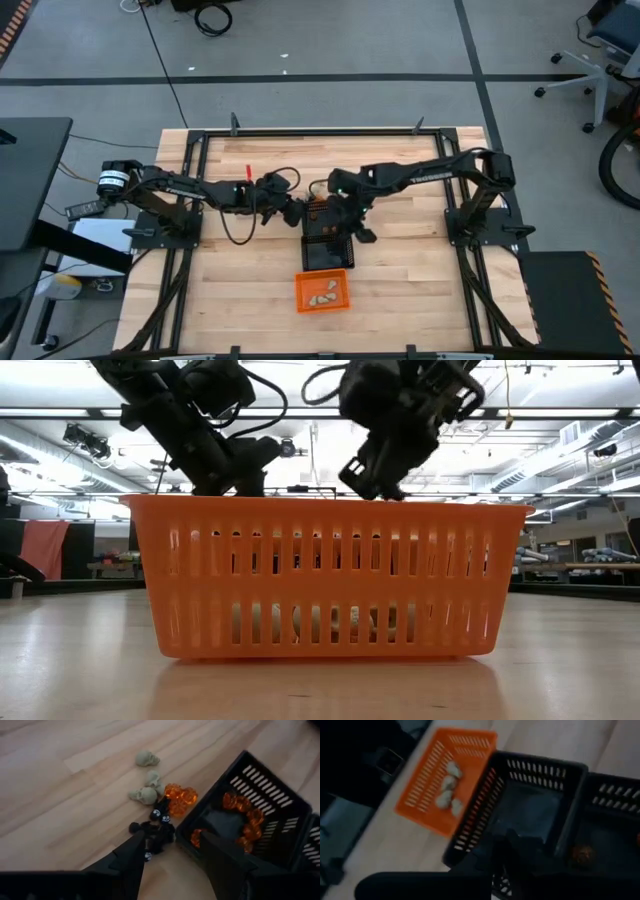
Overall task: Sort Halloween decoration
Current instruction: Put the black skeleton toy into the bottom black bin
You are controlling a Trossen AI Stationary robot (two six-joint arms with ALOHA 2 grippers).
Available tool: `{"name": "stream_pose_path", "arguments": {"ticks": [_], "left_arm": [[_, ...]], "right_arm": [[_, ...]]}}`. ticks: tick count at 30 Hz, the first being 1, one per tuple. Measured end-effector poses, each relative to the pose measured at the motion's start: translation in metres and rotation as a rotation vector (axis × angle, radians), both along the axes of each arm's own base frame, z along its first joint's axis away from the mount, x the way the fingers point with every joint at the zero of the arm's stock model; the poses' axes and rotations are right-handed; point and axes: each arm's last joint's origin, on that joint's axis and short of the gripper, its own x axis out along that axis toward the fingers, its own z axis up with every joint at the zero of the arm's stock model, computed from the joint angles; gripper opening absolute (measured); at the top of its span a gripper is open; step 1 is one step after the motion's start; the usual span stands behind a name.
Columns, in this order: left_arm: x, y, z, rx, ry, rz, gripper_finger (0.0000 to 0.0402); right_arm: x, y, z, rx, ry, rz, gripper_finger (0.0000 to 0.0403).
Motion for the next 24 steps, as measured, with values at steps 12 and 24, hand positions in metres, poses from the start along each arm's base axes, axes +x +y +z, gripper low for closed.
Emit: {"name": "stream_pose_path", "arguments": {"ticks": [12,24], "left_arm": [[-0.008,-0.001,-0.007,0.232,0.263,-0.311,0.0194],[-0.007,-0.003,-0.015,0.288,0.337,-0.492,0.0194]], "right_arm": [[0.01,0.008,-0.028,0.015,0.124,-0.056,0.0109],[-0.003,-0.006,0.008,0.002,0.05,-0.134,0.0172]]}}
